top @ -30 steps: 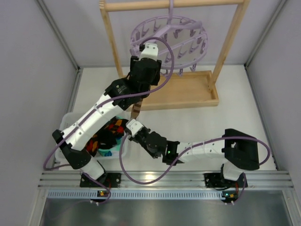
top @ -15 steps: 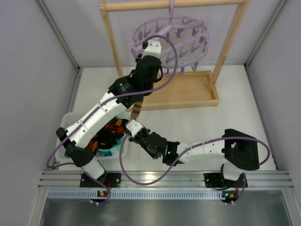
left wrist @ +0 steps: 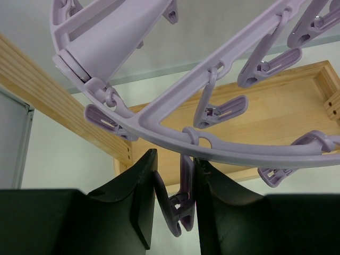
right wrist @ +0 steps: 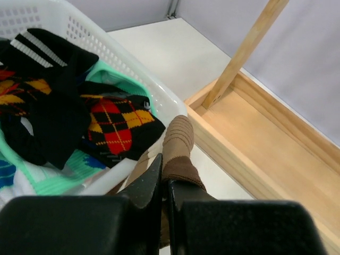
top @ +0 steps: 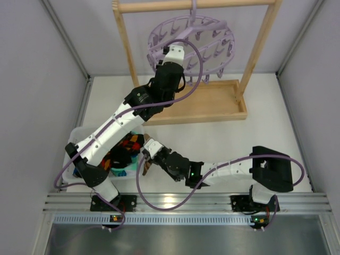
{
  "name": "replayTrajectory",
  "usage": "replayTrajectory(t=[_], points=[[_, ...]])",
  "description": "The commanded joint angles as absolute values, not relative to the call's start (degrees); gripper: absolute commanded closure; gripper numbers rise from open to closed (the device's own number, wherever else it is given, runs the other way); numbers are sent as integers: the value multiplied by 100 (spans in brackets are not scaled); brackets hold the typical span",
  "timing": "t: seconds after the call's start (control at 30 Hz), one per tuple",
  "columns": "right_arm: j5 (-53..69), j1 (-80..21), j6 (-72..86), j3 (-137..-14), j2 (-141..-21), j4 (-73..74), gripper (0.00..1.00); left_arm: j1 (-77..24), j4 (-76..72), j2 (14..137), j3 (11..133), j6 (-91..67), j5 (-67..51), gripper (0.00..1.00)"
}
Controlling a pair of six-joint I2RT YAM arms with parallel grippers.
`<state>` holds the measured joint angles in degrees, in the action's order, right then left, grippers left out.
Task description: Remove the socks clipped to the hanger
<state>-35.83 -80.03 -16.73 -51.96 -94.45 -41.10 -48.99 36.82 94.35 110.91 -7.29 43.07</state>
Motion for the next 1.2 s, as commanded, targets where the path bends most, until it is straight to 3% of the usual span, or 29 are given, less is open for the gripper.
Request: replayTrajectory(t=[0.0,0.07,0.23,0.37,0.73,0.93,1.17], points=[[-3665,-8130,-1617,-4993,-9124,-4465,100,-4878,3392,9317,11233,-738,4237,67],[-3709,-8130,-1521,-4721,-8835,-4474,100,-4878,3384,9220,11101,-773,4201,48],[-3727,-8077,-1266,-3957,-8096,-4360,100,-4878,3393,8772,10785,-931,3999,26],[-3648,-7981,-1099,-3560,-7271,-4080,100,-4878,3401,8168,10425,-1159,3964,2],[-2359,-7410,-896,-3716,-6082,-2401,100,-4878,3436,5681,8281,-1591,4517,2],[-538,-7269,-1564,-4657,-6380,-1215,100,-4878,3428,4134,7234,-1819,4500,2],[1579,-7190,-2127,-5913,-7601,-1082,100,-4878,3437,3278,6891,-1776,4737,2]])
